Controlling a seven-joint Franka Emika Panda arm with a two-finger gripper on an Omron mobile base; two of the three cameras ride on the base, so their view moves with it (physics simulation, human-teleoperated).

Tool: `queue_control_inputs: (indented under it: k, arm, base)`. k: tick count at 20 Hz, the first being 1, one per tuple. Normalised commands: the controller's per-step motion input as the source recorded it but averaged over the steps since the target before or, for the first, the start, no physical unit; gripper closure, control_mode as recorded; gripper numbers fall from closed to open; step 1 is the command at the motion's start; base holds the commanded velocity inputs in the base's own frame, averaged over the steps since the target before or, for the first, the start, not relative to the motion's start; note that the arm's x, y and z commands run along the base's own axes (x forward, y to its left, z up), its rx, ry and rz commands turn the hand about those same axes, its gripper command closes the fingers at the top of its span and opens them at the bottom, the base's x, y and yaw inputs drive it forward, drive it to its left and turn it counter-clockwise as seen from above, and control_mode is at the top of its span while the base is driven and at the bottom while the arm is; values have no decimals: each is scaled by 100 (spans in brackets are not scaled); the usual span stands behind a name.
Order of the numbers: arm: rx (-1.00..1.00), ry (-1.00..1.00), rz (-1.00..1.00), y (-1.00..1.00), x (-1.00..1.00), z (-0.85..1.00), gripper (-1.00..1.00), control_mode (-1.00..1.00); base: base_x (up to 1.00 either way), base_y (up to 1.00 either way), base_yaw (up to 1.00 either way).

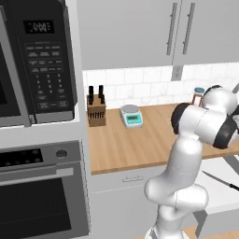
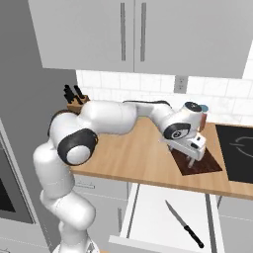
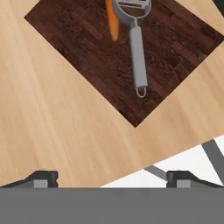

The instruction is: Place the appropriate cutting tool for cutting the carrot skin on the cutting board.

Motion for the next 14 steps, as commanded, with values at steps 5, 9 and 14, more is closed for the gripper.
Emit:
queue_control_inputs:
  k: [5,9,14]
  arm:
    - [-26,-19,0,100,-98,20,-100,-100]
    - [-16,-1,0,73,-89,37,-100,-100]
    - [-6,0,0,53,-99,54,-100,-100]
  base:
    - [0,0,0]
    - [0,0,0]
    - [0,0,0]
